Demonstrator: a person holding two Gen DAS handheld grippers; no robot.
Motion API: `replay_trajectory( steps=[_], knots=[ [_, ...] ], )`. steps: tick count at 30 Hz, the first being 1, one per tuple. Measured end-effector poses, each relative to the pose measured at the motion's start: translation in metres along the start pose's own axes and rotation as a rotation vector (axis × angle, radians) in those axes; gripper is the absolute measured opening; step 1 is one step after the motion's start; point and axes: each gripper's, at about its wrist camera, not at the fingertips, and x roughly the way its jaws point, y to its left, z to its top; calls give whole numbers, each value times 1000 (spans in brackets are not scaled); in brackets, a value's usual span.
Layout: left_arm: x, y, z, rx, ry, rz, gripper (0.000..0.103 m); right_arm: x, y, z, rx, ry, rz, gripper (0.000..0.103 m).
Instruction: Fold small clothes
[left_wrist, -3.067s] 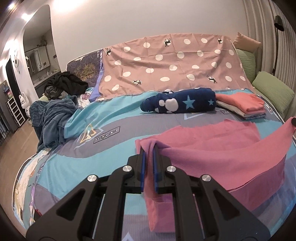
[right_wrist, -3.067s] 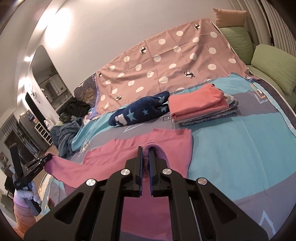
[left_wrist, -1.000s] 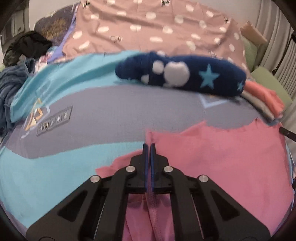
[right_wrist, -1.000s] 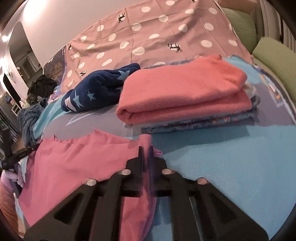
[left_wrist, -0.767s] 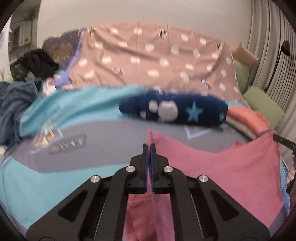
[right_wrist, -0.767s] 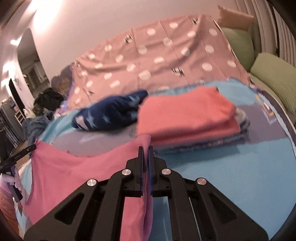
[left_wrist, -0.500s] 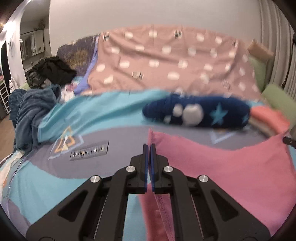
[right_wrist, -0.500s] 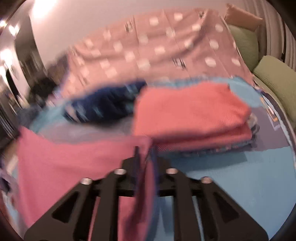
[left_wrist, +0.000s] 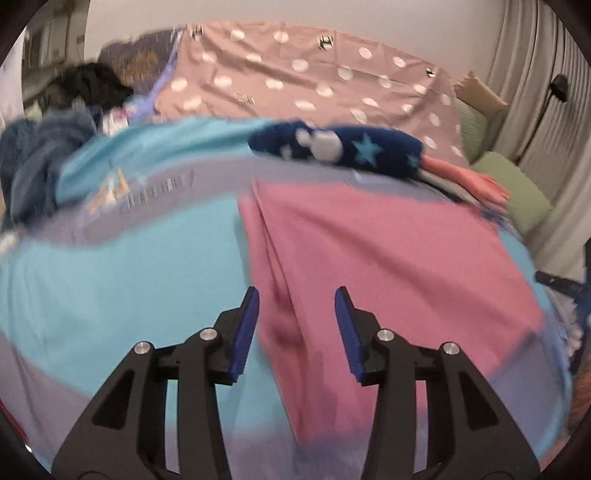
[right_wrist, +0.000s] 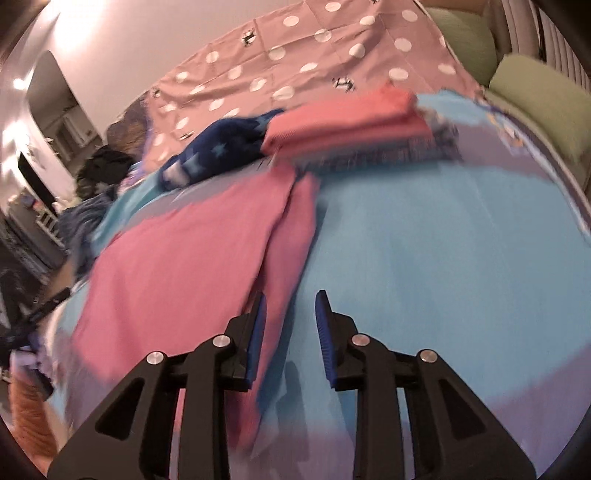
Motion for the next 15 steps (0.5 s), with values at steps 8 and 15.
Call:
replay_trajectory(
  steps=[8,15],
  knots=[
    [-17,4,-57,-91,70,-14,49,-22,41,-51,-123,35,71,33],
    [12,-6,-47,-110,99,-83,9,1,52,-40,-138,39,-9,0]
  ],
)
